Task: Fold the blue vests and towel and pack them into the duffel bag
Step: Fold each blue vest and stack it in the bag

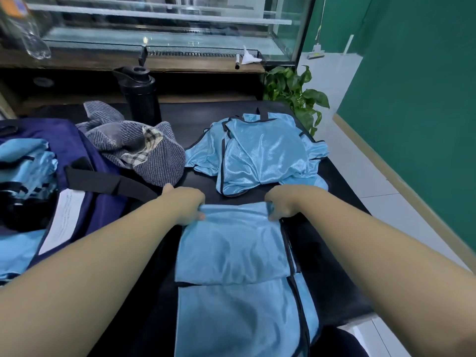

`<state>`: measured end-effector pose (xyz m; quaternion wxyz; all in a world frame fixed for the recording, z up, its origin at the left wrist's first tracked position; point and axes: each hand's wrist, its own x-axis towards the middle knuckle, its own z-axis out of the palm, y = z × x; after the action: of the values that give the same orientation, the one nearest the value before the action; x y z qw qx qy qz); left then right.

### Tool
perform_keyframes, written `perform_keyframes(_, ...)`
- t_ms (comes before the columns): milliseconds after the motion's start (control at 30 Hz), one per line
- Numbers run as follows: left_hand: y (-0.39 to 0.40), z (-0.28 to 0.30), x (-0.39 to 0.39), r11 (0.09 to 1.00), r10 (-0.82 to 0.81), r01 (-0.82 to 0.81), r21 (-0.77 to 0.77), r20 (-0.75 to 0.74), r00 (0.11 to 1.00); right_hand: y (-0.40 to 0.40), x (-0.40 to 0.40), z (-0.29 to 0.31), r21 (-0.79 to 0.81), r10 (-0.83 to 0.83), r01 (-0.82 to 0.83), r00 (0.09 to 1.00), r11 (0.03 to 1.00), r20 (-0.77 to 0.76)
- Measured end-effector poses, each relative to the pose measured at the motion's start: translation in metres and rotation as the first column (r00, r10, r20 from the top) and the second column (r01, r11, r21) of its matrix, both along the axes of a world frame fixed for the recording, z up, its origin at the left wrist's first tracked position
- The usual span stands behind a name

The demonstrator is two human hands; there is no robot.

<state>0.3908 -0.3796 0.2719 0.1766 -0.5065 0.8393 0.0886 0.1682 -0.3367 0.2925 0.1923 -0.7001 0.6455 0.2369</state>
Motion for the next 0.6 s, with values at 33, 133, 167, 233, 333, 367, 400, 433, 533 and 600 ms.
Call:
perform_keyframes(33,0.001,0.001,0.002,0.999,0.009,-0.010,-0.038,-0.043,0.999,0.001,-0.001,-0.001,-0.058,-0.004,0.006,1.000,0.998,0.023)
perform_keyframes(133,0.006,0.007,0.011,0.984,0.078,-0.118,-0.133,-0.273,0.959,0.004,-0.006,0.000,-0.262,-0.025,0.051,0.994,0.964,0.104)
perform_keyframes(167,0.008,0.010,0.014,0.975,0.099,-0.165,-0.151,-0.370,0.924,0.006,-0.008,0.001,-0.339,-0.009,0.048,0.993,0.939,0.116)
perform_keyframes(233,0.014,0.018,0.021,0.951,0.126,-0.261,-0.165,-0.564,0.816,0.011,-0.010,0.005,-0.508,0.051,0.015,0.992,0.861,0.116)
perform_keyframes(333,0.030,0.033,0.030,0.923,0.030,-0.297,-0.243,-0.726,0.687,0.023,-0.016,0.013,-0.722,0.162,-0.020,0.978,0.692,0.129)
perform_keyframes(367,0.038,0.038,0.033,0.918,-0.024,-0.283,-0.279,-0.750,0.661,0.028,-0.018,0.016,-0.776,0.212,-0.038,0.970,0.630,0.124)
perform_keyframes(400,0.047,0.041,0.037,0.914,-0.073,-0.264,-0.309,-0.765,0.640,0.034,-0.020,0.018,-0.811,0.250,-0.057,0.962,0.582,0.112)
perform_keyframes(433,0.057,0.044,0.041,0.912,-0.116,-0.242,-0.333,-0.772,0.624,0.042,-0.022,0.020,-0.839,0.279,-0.068,0.955,0.539,0.101)
perform_keyframes(533,0.091,0.041,0.055,0.924,-0.221,-0.125,-0.362,-0.770,0.598,0.077,-0.025,0.025,-0.889,0.341,-0.063,0.934,0.454,0.108)
perform_keyframes(600,0.116,0.034,0.061,0.920,-0.318,0.002,-0.392,-0.743,0.589,0.105,-0.026,0.023,-0.907,0.385,-0.060,0.916,0.416,0.115)
